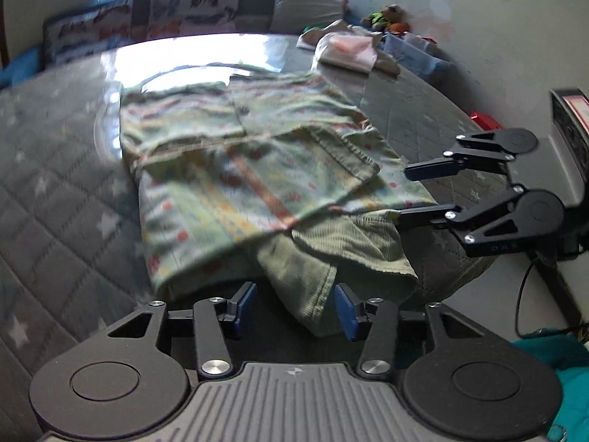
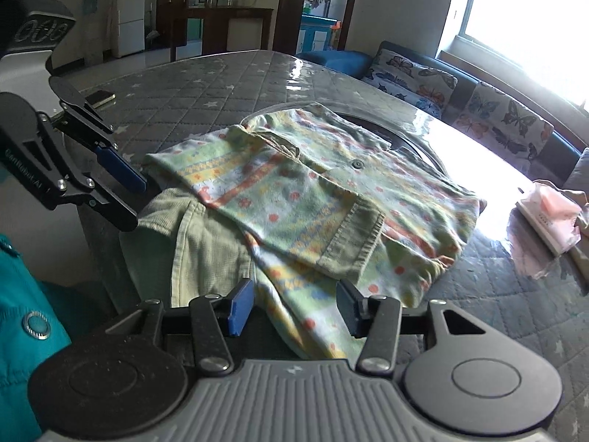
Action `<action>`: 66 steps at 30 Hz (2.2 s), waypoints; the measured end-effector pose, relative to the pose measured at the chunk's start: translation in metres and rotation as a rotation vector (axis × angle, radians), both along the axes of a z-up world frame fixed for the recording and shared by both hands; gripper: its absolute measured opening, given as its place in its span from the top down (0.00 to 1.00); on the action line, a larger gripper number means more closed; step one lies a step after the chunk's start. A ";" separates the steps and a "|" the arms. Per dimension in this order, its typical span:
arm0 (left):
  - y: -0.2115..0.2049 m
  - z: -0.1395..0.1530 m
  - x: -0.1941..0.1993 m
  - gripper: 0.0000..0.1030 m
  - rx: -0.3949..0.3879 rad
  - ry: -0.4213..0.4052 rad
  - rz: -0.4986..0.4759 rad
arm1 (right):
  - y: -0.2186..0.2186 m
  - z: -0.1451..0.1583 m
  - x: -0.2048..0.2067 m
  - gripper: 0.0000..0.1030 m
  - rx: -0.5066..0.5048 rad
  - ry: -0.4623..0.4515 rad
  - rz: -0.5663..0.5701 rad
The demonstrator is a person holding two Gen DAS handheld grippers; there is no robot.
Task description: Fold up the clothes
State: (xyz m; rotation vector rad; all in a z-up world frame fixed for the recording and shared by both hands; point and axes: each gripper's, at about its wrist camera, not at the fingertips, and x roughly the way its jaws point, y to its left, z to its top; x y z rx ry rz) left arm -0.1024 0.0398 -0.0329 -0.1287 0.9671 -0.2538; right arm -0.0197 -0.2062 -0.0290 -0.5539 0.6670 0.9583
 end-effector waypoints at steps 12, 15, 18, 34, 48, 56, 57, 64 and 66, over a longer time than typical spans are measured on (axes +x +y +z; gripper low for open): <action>-0.007 -0.008 0.007 0.74 -0.038 0.049 -0.037 | -0.009 -0.009 -0.016 0.48 -0.063 -0.042 0.059; -0.002 -0.001 0.008 0.88 -0.056 0.031 -0.036 | -0.010 -0.012 -0.020 0.46 -0.072 -0.056 0.086; 0.005 0.013 0.011 0.90 -0.074 -0.010 -0.031 | -0.011 -0.014 -0.022 0.46 -0.066 -0.052 0.107; 0.033 0.047 0.042 0.89 -0.114 -0.111 -0.013 | 0.011 -0.010 -0.004 0.68 0.156 -0.009 0.125; 0.025 0.028 -0.003 0.44 0.165 -0.219 -0.093 | 0.005 0.018 0.050 0.88 0.315 0.182 -0.028; 0.004 0.004 -0.001 0.39 0.364 -0.279 -0.175 | 0.008 0.021 0.054 0.89 0.330 0.181 -0.059; 0.003 0.001 -0.001 0.39 0.392 -0.286 -0.183 | 0.008 0.020 0.054 0.90 0.330 0.179 -0.058; -0.007 -0.017 -0.001 0.39 0.584 -0.337 -0.234 | 0.008 0.019 0.054 0.90 0.336 0.173 -0.063; -0.008 -0.024 0.001 0.39 0.602 -0.326 -0.268 | 0.007 0.019 0.054 0.90 0.341 0.170 -0.064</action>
